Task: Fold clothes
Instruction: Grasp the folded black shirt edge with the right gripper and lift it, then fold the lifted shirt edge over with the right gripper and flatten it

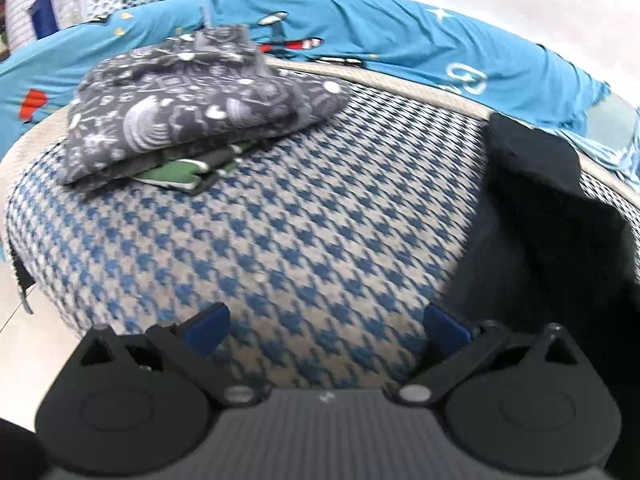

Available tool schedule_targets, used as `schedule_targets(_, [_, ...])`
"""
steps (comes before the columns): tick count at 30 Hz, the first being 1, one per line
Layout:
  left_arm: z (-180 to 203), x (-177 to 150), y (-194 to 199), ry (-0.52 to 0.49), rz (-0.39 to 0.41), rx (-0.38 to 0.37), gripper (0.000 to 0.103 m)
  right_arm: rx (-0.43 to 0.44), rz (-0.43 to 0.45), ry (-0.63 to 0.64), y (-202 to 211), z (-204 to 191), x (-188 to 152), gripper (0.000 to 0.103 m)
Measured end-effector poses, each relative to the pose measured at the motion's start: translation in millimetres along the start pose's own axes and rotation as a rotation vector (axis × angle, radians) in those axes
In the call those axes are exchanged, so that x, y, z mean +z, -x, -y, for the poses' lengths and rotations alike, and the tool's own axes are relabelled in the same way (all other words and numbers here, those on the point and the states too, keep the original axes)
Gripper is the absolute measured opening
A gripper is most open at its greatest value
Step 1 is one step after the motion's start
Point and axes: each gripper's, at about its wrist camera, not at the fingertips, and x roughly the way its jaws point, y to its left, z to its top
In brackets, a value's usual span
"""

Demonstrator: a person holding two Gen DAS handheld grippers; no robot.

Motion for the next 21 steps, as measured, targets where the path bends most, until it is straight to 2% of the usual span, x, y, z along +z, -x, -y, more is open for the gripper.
schedule_targets(8, [-23, 5, 4, 0.055, 0.017, 0.041, 0.103, 0.046, -0.1, 0.112, -30, -37, -28, 0.007])
schedule_targets(13, [-26, 6, 7, 0.06, 0.03, 0.039, 0.103, 0.051, -0.155, 0.136, -42, -38, -42, 0.008])
schedule_targets(16, [-26, 6, 9, 0.061, 0.035, 0.028, 0.103, 0.055, -0.184, 0.144, -48, -37, -49, 0.012])
schedule_targets(21, [-21, 6, 10, 0.052, 0.037, 0.005, 0.103, 0.113, -0.241, 0.161, -41, -38, -52, 0.016])
